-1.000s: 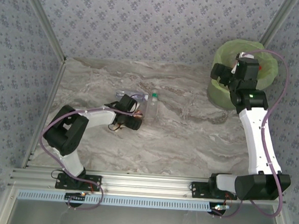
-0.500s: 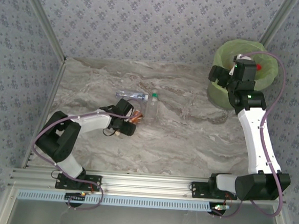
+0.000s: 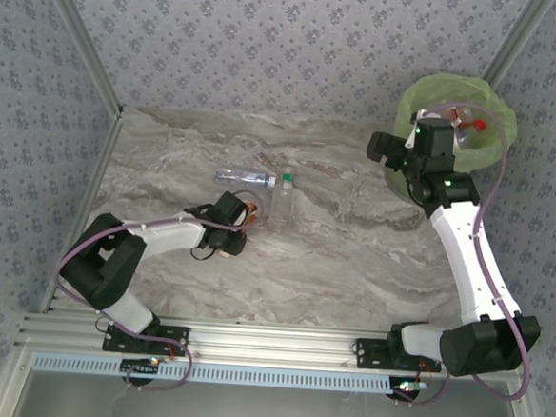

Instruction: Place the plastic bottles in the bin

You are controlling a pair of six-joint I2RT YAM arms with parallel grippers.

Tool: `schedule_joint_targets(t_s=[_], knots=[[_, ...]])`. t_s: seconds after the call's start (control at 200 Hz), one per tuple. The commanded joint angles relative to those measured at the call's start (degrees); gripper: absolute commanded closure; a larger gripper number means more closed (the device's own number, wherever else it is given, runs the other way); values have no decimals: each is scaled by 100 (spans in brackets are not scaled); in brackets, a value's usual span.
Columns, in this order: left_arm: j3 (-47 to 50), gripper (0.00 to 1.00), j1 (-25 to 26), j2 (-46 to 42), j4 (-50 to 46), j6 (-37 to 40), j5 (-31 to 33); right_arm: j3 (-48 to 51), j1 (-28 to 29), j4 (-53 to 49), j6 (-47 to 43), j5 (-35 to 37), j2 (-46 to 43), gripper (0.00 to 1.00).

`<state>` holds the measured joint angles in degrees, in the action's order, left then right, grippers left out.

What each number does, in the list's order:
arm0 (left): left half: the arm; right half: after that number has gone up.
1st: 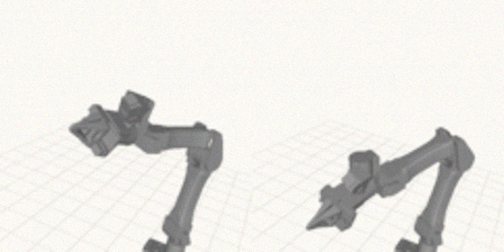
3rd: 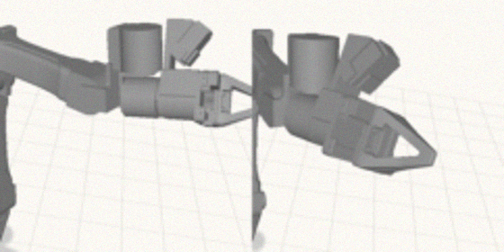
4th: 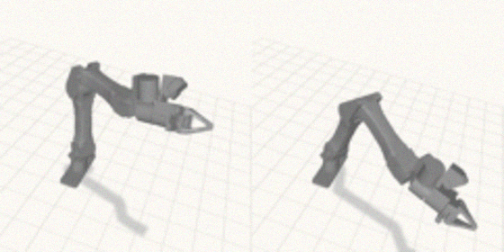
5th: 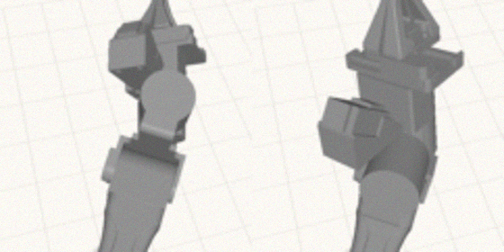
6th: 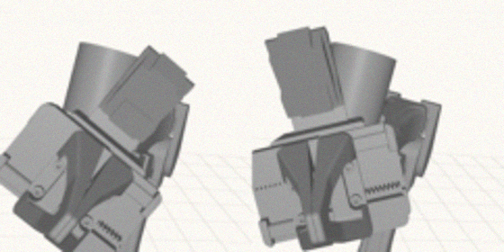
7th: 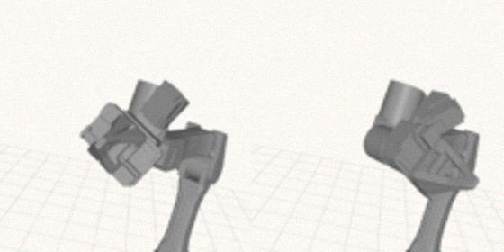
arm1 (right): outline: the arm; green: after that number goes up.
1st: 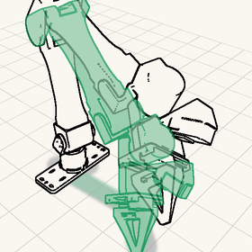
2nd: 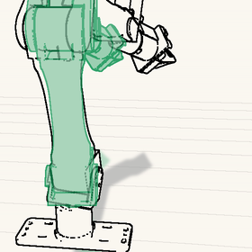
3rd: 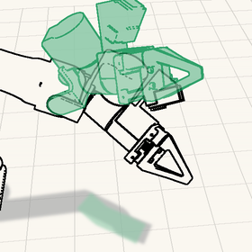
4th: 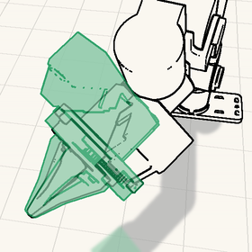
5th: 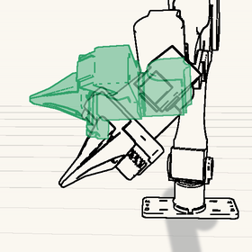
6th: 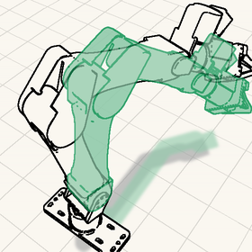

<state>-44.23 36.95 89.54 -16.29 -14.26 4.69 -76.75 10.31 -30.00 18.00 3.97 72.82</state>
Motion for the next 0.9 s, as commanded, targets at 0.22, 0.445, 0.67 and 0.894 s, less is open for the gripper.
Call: schedule_joint_targets(t_s=[0.22, 0.445, 0.67, 0.894], knots=[[615, 100, 41, -1001, 493, -85, -86, 1272, 1092, 1400, 838, -354, -344, 1], [846, 100, 35, -1988, 786, -244, -525, 1820, 1655, 2173, 1145, -410, -426, 1], [747, 100, -45, -2720, 1475, -481, -2214, 1779, 1729, 2642, 863, -1802, -336, 1], [568, 100, -69, -2863, 2133, -611, -3308, 1730, 1861, 3102, 802, -3300, -87, 1]])
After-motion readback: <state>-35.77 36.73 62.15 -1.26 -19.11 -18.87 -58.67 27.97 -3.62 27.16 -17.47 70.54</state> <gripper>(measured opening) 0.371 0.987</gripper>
